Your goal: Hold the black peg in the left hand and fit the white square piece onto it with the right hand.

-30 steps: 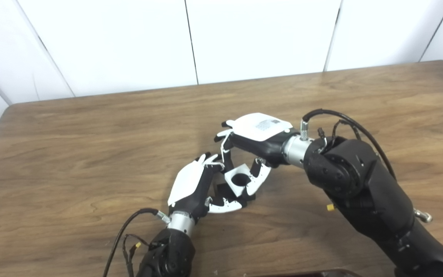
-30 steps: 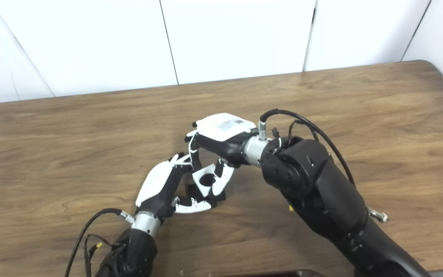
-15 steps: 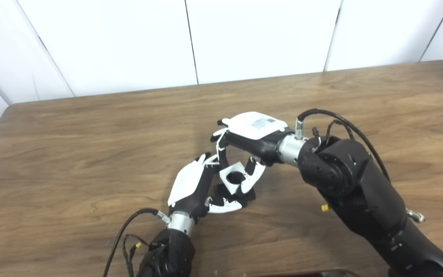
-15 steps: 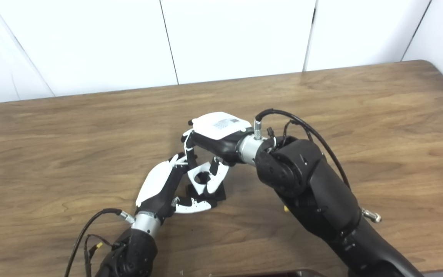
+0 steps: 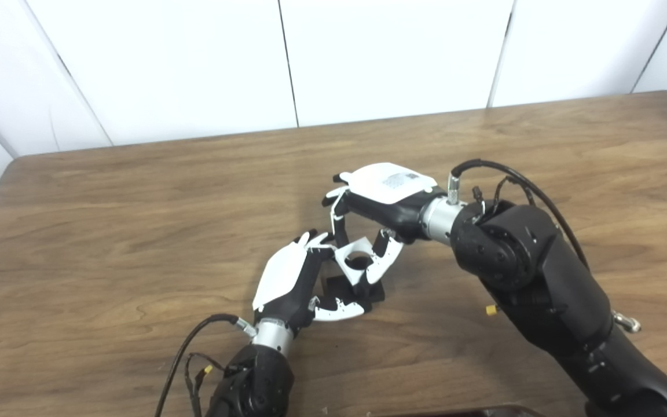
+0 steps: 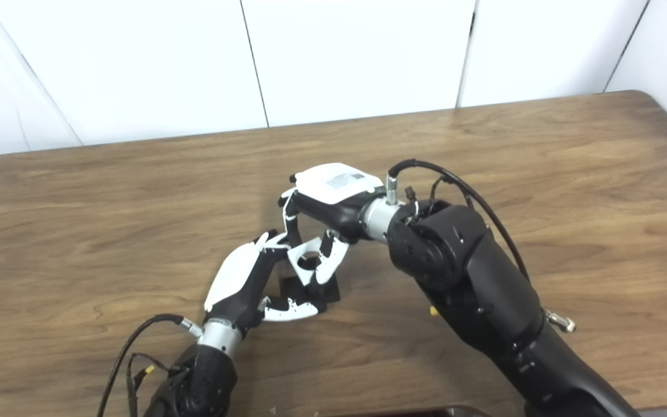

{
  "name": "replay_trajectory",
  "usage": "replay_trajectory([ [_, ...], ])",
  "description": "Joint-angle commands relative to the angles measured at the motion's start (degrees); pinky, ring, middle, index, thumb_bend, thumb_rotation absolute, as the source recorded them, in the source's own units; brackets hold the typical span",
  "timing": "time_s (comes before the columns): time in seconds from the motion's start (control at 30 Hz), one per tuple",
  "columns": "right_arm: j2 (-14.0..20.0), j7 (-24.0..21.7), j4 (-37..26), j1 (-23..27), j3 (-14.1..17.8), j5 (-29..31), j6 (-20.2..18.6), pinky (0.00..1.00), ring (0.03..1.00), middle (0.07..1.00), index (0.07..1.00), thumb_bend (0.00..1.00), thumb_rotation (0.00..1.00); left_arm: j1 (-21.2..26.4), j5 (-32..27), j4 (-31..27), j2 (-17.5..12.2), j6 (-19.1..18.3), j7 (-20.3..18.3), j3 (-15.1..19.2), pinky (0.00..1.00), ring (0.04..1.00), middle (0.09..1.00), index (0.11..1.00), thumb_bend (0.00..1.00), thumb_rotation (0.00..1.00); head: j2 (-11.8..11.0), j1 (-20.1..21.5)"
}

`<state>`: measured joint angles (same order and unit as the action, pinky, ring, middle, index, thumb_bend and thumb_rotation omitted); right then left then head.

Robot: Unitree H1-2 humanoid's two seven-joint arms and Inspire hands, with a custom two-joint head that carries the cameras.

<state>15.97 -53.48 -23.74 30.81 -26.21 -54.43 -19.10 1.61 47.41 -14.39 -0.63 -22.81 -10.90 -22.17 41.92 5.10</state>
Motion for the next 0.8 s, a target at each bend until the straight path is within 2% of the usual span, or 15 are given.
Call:
replay_trajectory([
  [0.0, 0.75, 1.4, -0.07, 2.14, 0.83, -0.34, 1.52, 0.98, 0.998, 0.881, 0.486, 0.53, 0.14, -0.45, 1.21, -0.23, -1.16, -2.04, -0.66, 0.41, 1.0, 1.0, 0.917, 0.489, 0.51, 0.08, 0.16, 0.04],
  [0.27, 1.15, 1.35, 0.4, 1.84, 0.75, -0.31, 1.46, 1.0, 1.0, 0.886, 0.487, 0.52, 0.14, -0.29, 0.99, -0.16, -1.4, -1.99, -0.88, 0.67, 1.0, 1.0, 0.919, 0.49, 0.51, 0.08, 0.32, 0.07],
  [0.77, 1.2, 0.85, 0.11, 1.13, 0.2, -0.01, 1.4, 0.95, 1.0, 0.88, 0.486, 0.53, 0.14, 0.15, 0.9, 0.55, -1.24, -2.1, -0.68, 0.76, 1.0, 1.0, 0.917, 0.489, 0.51, 0.08, 0.24, 0.0],
])
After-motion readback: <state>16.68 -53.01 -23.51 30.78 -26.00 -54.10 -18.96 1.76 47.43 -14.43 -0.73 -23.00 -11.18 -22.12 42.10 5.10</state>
